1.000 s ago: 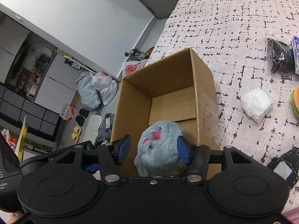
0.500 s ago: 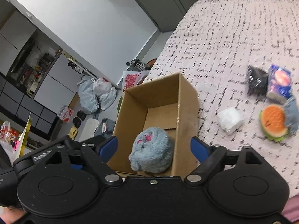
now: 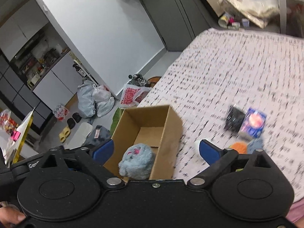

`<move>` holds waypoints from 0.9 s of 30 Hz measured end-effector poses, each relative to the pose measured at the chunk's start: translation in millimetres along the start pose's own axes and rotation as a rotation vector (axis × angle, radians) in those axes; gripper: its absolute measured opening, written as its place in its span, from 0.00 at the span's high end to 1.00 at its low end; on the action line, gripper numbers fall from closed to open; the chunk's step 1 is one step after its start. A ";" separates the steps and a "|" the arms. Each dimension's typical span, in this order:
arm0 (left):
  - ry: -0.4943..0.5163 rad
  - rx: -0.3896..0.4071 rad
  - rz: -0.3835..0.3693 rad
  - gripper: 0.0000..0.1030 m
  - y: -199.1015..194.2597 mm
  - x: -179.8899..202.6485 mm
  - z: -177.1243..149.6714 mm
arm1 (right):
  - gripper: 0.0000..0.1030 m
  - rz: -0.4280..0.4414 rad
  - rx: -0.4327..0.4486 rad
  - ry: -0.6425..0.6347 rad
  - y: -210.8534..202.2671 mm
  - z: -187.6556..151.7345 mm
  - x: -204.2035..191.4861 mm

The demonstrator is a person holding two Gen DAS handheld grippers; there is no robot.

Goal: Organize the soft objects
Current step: 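Open the right tool to drop the plush into the box, then grasp the black felt patch with the left tool while the right tool grasps the denim plush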

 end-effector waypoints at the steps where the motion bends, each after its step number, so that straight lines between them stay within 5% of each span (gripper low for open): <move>1: 0.006 0.005 -0.007 0.06 -3.0 3.6 -1.1 | 0.02 -0.004 0.000 -0.015 -3.9 1.4 3.3; 13: 0.034 0.032 0.001 0.05 -20.0 28.4 -20.9 | 0.00 -0.019 -0.004 -0.075 -46.7 -1.4 44.2; 27: 0.103 0.056 0.014 0.05 -24.1 65.2 -53.2 | 0.00 0.003 0.014 0.021 -70.4 -23.6 92.0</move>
Point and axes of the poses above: each gripper's, at about its wrist camera, not at the fingertips, and y roughly the way its jaws point, x to its right, z to its top, the point moved 10 cm from there along y, roughly the way its jaws point, and after that the axes turned 15 degrees about -y, right-handed, at the moved point
